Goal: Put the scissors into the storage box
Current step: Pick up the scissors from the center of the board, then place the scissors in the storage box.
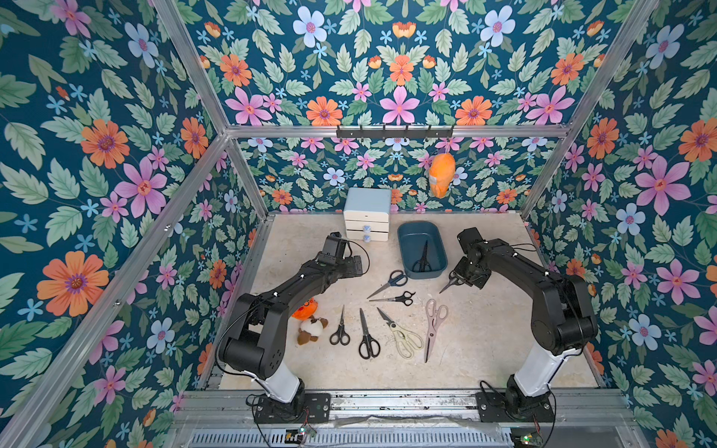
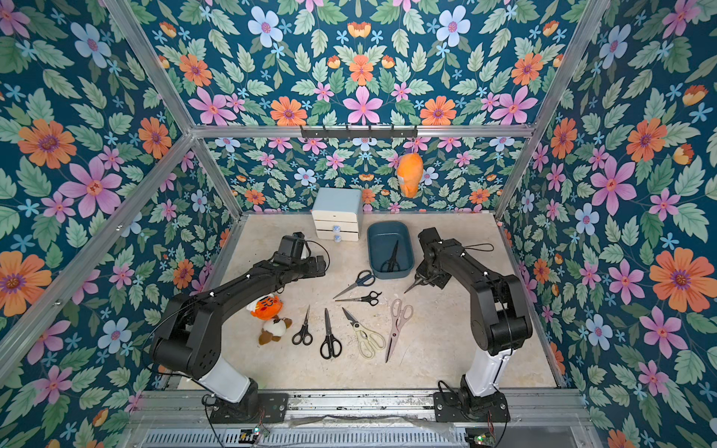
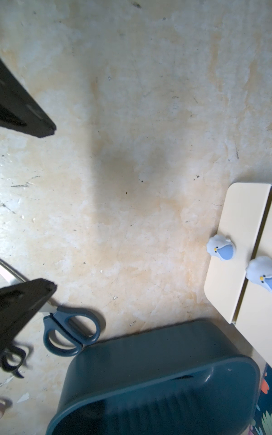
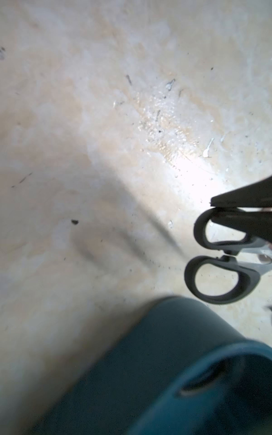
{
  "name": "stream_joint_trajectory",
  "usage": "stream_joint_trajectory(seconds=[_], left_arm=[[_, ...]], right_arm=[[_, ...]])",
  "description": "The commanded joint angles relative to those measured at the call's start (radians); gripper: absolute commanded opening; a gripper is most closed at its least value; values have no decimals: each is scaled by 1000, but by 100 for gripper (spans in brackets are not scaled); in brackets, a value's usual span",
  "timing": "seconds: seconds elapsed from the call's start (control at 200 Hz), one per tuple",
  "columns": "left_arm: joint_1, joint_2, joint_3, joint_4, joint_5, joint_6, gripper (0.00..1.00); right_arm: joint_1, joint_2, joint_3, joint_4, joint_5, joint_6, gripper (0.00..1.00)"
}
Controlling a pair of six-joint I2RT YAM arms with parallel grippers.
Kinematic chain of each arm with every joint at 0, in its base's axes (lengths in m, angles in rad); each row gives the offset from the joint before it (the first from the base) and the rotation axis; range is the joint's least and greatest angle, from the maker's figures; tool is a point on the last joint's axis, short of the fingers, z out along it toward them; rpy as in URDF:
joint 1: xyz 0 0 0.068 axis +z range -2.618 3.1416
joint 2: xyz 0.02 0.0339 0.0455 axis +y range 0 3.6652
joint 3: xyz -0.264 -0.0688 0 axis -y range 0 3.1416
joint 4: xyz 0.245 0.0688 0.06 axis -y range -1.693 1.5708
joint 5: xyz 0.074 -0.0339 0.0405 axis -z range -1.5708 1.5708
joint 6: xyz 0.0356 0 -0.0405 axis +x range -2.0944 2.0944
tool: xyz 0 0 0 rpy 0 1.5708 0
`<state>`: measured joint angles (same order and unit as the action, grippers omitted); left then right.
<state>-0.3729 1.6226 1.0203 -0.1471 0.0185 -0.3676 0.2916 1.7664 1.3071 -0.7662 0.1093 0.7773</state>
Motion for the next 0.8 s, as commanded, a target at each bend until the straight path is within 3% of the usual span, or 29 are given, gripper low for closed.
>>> stream_joint_trajectory(seconds=[0.0,0.19,0.335,0.555,0.8], left_arm=[[1,8,10,20,8,-1,99],[3,25,16,24,14,-1,99],[3,33,21,21,7,-1,99],[5,18,14,8,-25,-19,99],[12,3,6,-18,-71,-51,99]], right_arm=[[0,-27,46,-105,37,-58,0],[7,-35,161,-158,38,-118,0],[31,42,312,-162,24,-157,0],[50,301,663,-218,-17,-220,0],[56,670,1186,-389,-47,-275,0]])
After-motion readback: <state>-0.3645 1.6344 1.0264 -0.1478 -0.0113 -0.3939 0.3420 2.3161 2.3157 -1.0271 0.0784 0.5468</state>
